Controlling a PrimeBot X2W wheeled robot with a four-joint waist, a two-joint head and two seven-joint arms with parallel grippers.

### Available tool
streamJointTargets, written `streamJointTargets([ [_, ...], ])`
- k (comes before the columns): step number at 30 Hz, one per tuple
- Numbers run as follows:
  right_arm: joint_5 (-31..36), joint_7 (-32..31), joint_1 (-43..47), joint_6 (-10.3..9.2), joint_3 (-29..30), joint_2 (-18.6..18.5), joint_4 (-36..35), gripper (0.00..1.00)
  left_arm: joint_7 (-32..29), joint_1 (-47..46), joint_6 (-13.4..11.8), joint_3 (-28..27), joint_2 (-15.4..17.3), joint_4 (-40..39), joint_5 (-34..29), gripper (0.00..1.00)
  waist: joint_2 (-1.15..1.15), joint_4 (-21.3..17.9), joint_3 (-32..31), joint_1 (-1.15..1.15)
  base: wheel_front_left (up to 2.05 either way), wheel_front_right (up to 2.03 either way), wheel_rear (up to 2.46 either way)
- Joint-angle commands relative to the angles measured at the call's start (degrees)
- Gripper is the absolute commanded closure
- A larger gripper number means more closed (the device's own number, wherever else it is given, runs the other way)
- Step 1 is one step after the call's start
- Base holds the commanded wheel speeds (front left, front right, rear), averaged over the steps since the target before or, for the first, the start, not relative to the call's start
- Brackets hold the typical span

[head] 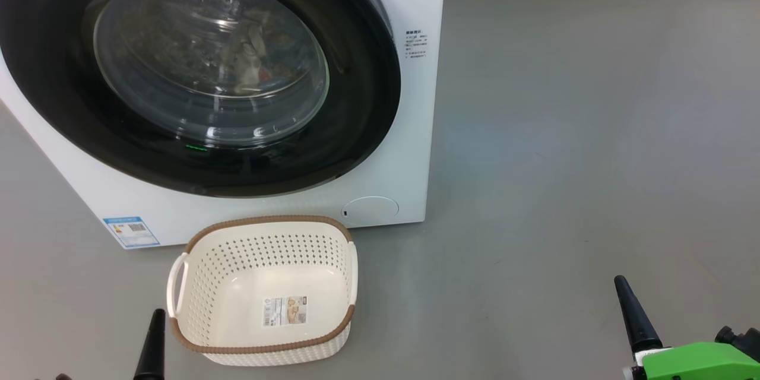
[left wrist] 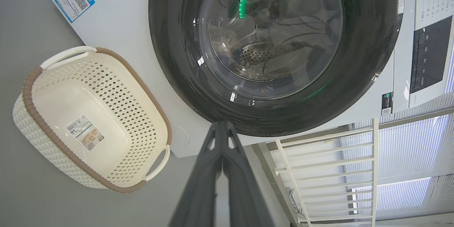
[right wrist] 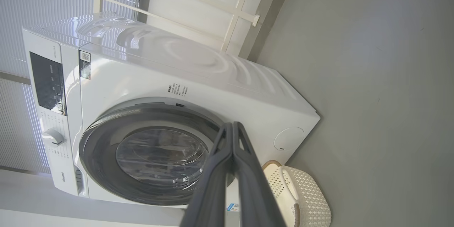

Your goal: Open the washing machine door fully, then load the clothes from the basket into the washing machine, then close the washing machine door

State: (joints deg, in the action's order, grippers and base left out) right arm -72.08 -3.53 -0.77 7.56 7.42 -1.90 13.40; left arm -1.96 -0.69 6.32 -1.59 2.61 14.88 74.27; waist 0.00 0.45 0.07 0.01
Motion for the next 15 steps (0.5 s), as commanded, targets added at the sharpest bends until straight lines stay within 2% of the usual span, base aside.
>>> streamJointTargets([
  [1,-1.61,-0.39,-2.72,-0.04,-0.93,-0.7,-1.24,1.0,-0.29,-2.84,0.73,-1.74,0.53,-1.03,1.11,1.0,0.0,-0.01,0.0,0.0,0.0,0.0,0.0],
  [15,-10.82,-1.68,-4.07,-0.06,-0.91,-0.84,-0.31,1.0,-2.43,-4.18,0.95,-3.36,0.4,-0.92,9.45,1.0,0.0,-0.23,0.05,0.0,0.0,0.0,0.0],
])
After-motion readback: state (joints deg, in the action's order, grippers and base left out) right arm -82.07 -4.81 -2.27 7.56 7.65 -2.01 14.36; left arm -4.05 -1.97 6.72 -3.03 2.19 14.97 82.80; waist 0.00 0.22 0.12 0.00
